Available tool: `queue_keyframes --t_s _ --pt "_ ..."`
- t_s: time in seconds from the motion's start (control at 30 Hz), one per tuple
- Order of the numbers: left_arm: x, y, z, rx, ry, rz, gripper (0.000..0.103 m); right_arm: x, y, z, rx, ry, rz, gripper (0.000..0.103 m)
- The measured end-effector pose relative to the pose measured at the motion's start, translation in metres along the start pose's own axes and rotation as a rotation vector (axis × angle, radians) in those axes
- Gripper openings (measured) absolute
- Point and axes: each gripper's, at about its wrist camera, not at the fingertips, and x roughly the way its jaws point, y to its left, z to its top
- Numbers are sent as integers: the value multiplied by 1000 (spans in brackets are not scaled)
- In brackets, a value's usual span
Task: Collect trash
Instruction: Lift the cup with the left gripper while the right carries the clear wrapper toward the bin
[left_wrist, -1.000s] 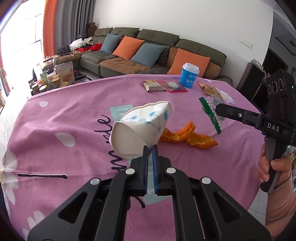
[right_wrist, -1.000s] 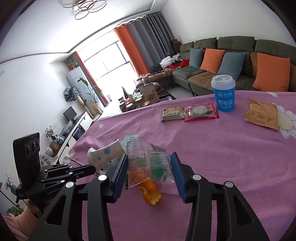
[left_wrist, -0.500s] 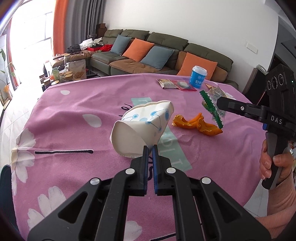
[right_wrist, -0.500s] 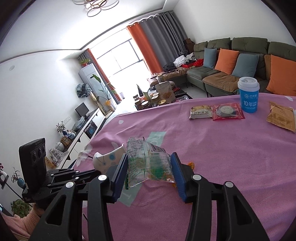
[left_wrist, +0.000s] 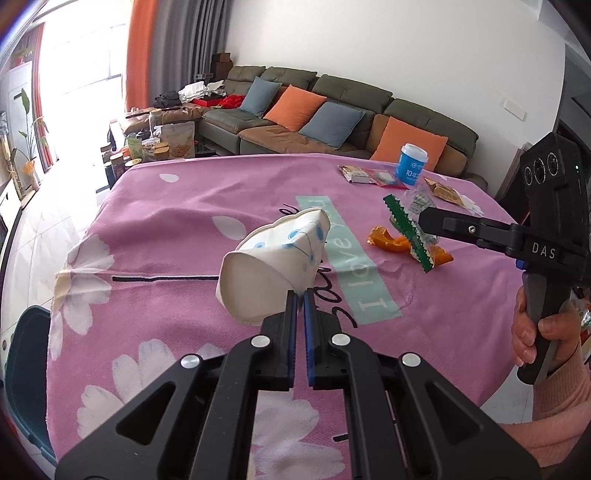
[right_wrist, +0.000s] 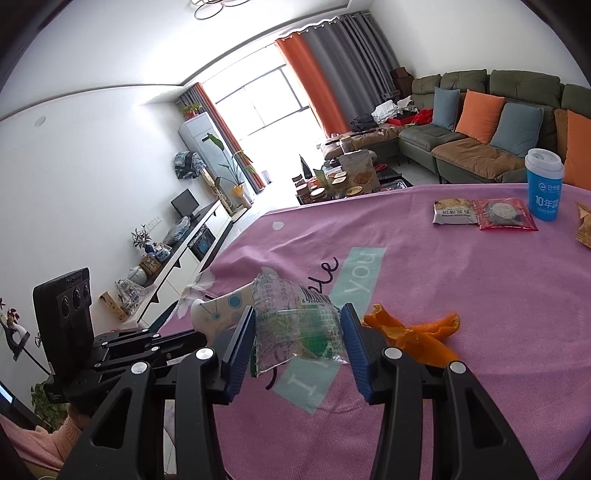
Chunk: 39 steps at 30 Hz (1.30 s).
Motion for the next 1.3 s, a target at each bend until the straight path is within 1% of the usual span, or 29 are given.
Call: queue_keyframes --t_s 0.5,1.3 --pt "-32 34 -11 -62 -32 61 4 29 33 -2 -39 47 74 45" --pt "-66 63 -22 -123 -73 128 4 56 70 -3 -88 98 150 45"
